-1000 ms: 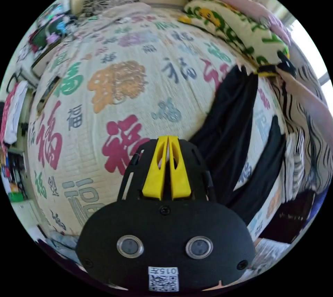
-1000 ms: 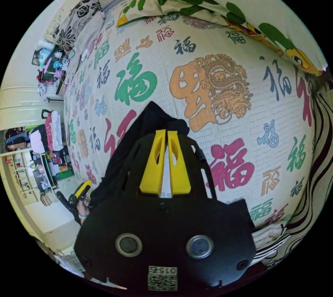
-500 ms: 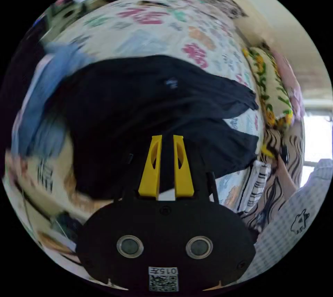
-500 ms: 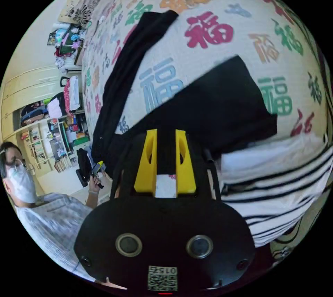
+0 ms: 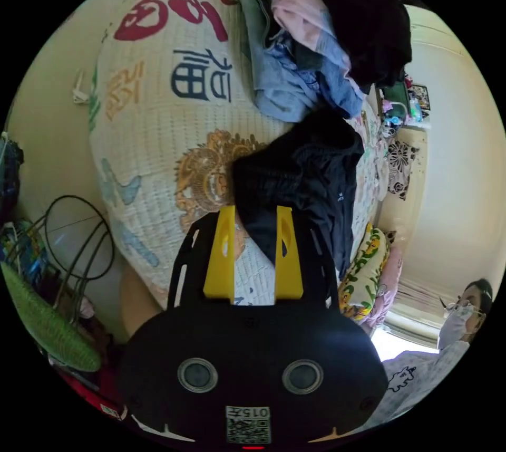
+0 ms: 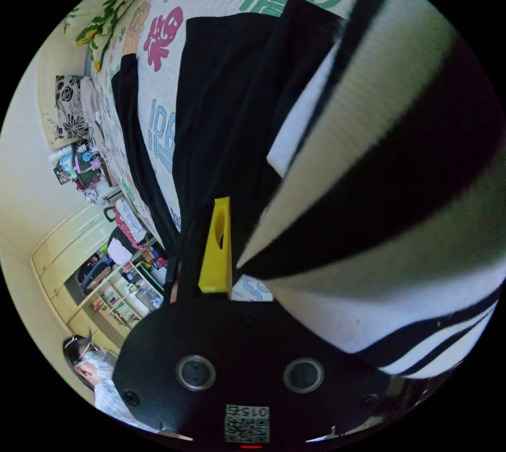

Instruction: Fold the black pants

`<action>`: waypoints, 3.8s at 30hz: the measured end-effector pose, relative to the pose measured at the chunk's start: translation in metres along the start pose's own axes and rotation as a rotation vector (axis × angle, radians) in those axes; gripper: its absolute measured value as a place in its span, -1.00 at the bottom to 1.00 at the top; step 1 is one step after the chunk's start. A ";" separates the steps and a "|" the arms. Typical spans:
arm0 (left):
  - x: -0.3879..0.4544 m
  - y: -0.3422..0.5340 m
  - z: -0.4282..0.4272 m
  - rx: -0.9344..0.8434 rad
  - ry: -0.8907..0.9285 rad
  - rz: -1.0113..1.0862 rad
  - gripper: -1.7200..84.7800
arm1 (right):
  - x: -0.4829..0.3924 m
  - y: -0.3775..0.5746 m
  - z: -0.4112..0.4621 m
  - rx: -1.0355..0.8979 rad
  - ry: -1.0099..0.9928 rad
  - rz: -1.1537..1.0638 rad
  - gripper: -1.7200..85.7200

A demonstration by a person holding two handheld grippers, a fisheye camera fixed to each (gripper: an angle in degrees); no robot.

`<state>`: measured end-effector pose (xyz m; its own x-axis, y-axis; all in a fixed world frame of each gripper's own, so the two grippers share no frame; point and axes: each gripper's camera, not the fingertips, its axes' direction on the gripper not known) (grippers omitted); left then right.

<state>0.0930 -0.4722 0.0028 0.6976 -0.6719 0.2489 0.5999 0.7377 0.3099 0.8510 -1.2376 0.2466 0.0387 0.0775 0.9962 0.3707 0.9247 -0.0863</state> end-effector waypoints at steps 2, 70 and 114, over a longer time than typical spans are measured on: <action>-0.015 -0.003 0.005 0.010 0.059 0.003 -0.72 | 0.005 -0.005 0.004 -0.005 -0.004 0.022 -0.77; 0.088 -0.107 0.153 -0.050 0.172 0.041 -0.67 | -0.263 -0.078 0.049 0.212 0.229 -0.169 -0.64; 0.481 0.252 0.644 -0.974 -0.043 0.856 -0.89 | -0.092 -0.013 -0.067 -0.027 0.340 -0.533 -0.94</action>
<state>0.3272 -0.6521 0.7917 0.9965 0.0458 0.0695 0.0216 0.6637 -0.7477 0.9049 -1.2816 0.1554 0.1331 -0.5182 0.8448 0.4435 0.7935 0.4168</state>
